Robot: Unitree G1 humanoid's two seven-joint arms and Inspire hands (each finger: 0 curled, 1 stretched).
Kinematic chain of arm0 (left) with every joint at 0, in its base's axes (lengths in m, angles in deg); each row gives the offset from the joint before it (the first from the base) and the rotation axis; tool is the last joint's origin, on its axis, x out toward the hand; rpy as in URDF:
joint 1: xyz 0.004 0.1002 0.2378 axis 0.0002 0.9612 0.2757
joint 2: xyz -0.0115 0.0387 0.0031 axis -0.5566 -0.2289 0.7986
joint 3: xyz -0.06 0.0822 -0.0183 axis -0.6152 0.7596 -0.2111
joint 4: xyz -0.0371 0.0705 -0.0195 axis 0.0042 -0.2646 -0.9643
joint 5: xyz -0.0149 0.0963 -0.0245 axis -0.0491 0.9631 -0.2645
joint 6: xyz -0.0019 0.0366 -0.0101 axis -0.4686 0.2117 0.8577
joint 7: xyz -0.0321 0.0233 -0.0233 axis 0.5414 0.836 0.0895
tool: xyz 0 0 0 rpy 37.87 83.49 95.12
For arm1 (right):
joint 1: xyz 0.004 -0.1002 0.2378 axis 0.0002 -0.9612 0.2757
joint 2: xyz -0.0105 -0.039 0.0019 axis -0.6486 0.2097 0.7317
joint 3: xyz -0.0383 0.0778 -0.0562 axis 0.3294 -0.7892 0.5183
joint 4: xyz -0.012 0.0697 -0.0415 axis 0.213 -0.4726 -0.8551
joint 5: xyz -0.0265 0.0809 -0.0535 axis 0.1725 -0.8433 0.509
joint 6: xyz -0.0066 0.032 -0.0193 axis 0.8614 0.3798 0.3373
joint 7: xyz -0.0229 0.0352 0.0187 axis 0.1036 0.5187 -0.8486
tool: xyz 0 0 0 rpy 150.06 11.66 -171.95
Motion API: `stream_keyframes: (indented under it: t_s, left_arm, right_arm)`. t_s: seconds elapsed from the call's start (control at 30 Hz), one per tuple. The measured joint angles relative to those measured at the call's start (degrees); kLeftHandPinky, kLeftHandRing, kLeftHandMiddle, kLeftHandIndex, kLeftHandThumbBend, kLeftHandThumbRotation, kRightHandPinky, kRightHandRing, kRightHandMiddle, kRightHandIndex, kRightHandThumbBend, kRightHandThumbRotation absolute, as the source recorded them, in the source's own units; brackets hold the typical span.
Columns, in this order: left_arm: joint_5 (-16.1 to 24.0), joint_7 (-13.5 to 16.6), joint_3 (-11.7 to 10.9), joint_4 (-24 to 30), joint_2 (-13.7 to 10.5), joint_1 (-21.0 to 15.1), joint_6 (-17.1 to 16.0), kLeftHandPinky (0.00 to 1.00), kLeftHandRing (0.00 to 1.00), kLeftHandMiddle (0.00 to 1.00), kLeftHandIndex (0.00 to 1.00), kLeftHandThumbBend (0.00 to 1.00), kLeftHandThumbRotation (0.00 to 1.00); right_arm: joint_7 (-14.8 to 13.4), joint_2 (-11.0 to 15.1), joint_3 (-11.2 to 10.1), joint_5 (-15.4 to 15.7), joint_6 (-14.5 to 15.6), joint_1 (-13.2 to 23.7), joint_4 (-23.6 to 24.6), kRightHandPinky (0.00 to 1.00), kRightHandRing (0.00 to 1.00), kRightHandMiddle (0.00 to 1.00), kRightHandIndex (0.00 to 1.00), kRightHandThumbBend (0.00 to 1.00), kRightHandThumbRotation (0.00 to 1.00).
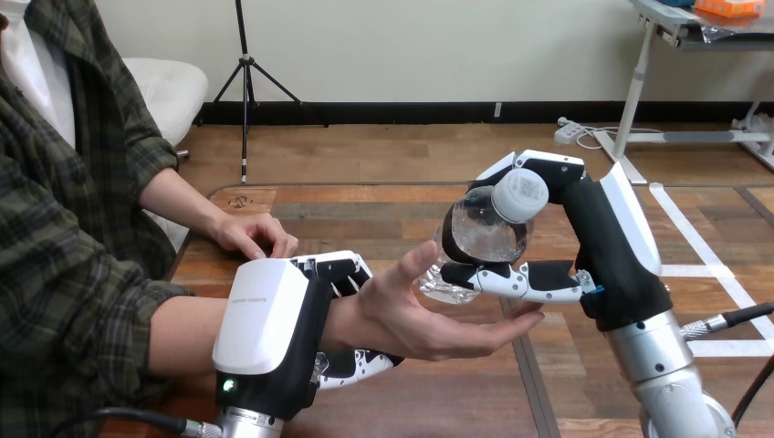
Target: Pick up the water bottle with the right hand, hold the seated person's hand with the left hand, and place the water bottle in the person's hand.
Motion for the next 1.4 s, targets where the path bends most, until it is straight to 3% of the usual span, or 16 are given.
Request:
stream_keyframes:
  t_s: [0.63,1.4]
  left_arm:
    - [0.28,0.02,-0.05,0.0,-0.01,0.0,0.0,0.24,0.29,0.33,0.34,0.93,0.0]
    - [0.29,-0.05,-0.14,0.02,-0.01,0.0,0.0,0.23,0.29,0.33,0.34,0.93,0.0]
  right_arm:
    - [2.29,0.29,-1.1,-2.56,1.4,-3.24,5.63,0.34,0.39,0.44,0.43,0.7,0.0]
    - [6.95,0.39,-2.17,-6.96,1.44,-7.32,11.29,0.33,0.38,0.42,0.43,0.69,0.0]
